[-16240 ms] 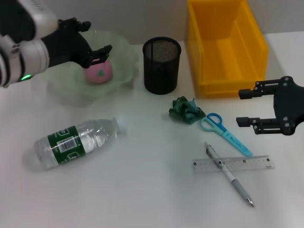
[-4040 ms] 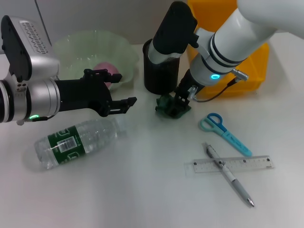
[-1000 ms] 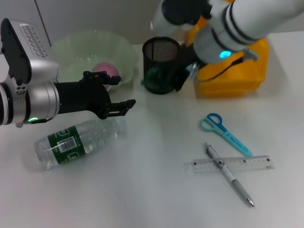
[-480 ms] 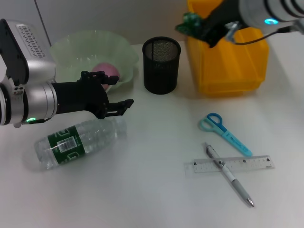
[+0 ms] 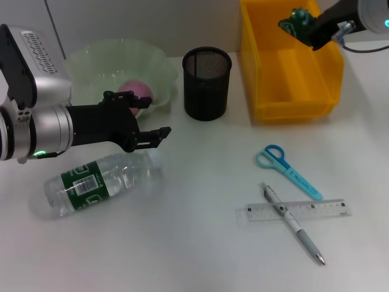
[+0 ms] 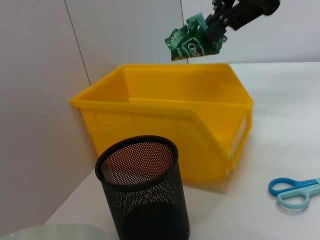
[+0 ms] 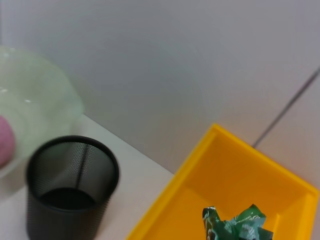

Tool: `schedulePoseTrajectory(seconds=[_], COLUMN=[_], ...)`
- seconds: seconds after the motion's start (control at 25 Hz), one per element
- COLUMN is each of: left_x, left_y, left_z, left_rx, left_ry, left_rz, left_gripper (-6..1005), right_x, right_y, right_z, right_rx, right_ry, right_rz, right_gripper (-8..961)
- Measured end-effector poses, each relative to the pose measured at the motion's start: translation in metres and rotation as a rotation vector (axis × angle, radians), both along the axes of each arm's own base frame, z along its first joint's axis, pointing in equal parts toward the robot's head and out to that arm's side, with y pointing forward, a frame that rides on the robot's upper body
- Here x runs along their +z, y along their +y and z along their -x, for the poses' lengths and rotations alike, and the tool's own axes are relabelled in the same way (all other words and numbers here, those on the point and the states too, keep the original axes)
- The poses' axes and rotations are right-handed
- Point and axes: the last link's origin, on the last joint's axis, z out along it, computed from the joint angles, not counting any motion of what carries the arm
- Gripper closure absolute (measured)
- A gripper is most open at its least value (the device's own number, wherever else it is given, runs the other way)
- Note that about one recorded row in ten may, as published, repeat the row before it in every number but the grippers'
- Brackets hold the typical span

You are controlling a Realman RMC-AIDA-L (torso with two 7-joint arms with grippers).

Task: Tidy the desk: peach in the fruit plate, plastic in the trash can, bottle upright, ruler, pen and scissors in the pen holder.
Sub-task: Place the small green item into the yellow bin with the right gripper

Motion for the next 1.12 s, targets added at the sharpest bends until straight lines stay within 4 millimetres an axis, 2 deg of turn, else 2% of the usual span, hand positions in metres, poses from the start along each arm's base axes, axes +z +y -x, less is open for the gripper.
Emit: schedulePoseTrajectory(seconds=[0.32, 0.8, 1.04, 1.12], left_x=[0.0, 0.0, -0.001, 0.0], left_y=[0.001, 0.003, 0.002, 0.003], left_z=[-0.002, -0.004, -0.004, -0.003], left_rx=[-0.006, -0.011, -0.007, -0.003], left_ry=[0.001, 0.001, -0.001, 0.0], left_rz=[0.0, 0.0, -0.001, -0.007], left_gripper=[288, 289, 289, 289], right_x=[0.003, -0.01, -0.021, -0.024], right_y=[0.014, 0.041, 0.05, 0.052], right_z=[-0.023, -0.027, -0.024, -0.023], right_rx=[-0.039, -0.017, 0.012, 0.02], right_ry=[0.028, 0.014, -0.004, -0.002], right_rz=[-0.058, -0.069, -0.054, -0.055], right_gripper=[866, 863, 787, 699])
